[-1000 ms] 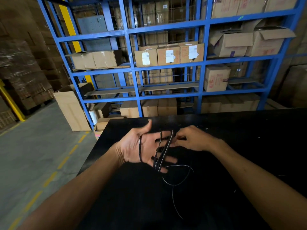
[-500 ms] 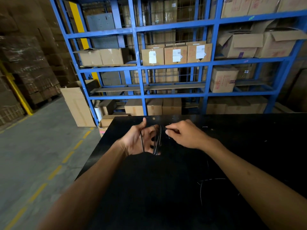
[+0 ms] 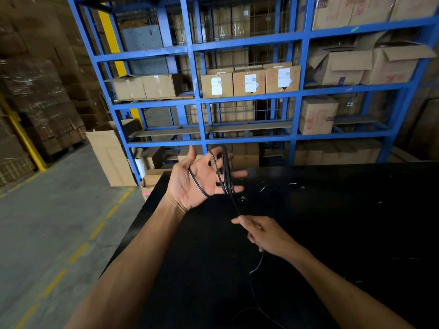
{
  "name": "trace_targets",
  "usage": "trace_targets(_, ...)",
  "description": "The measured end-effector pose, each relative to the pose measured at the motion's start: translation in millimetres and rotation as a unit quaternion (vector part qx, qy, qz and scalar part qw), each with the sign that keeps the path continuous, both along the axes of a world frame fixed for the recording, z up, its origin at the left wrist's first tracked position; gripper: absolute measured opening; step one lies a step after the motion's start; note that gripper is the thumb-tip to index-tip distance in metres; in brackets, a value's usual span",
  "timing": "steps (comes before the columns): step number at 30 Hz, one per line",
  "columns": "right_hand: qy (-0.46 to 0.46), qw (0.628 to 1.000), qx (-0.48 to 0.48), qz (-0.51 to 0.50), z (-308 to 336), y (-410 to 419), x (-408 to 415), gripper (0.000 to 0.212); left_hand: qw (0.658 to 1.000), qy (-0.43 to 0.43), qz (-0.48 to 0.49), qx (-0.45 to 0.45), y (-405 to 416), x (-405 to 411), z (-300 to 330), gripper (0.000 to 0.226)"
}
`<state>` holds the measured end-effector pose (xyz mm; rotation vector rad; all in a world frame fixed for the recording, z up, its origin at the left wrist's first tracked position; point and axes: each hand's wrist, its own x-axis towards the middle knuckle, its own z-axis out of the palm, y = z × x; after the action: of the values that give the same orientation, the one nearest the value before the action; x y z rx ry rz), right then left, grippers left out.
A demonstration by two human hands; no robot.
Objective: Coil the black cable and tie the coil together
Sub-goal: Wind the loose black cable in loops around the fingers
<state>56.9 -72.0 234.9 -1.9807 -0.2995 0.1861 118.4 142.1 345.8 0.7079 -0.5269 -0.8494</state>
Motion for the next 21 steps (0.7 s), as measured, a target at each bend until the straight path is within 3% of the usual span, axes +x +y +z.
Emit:
trace_targets(4, -0.072, 0.991, -0.088, -0.069, 15.5, -20.7, 28.3, 0.029, 0.993, -0.027, -0.106, 0.044, -5.2, -21.3, -3.2, 0.082)
trace_targets(7, -0.142, 0.978, -0.15, -0.022, 44.0, -34.1, 45.7, 0.011, 0.983, -0.029, -0.138, 0.116, -1.8, -31.0, -16.2, 0.081)
trace_targets(11, -0.252, 0.917, -0.303, 0.055, 87.9, -36.8, 60.7, 0.014, 0.968, 0.004, -0.149, 0.202, 6.3, -31.8, -36.1, 0.076)
trace_targets(16, -0.295, 0.896, -0.322, 0.076, 120.0, -30.7, 67.5, 0.018, 0.955, 0.016, -0.099, 0.28, 11.6, -17.8, -52.3, 0.071)
trace_targets(21, -0.308, 0.918, -0.247, 0.042, 107.7, -12.4, 50.4, 0.022, 0.961, 0.024, 0.075, 0.264, 14.7, 2.4, -57.4, 0.072)
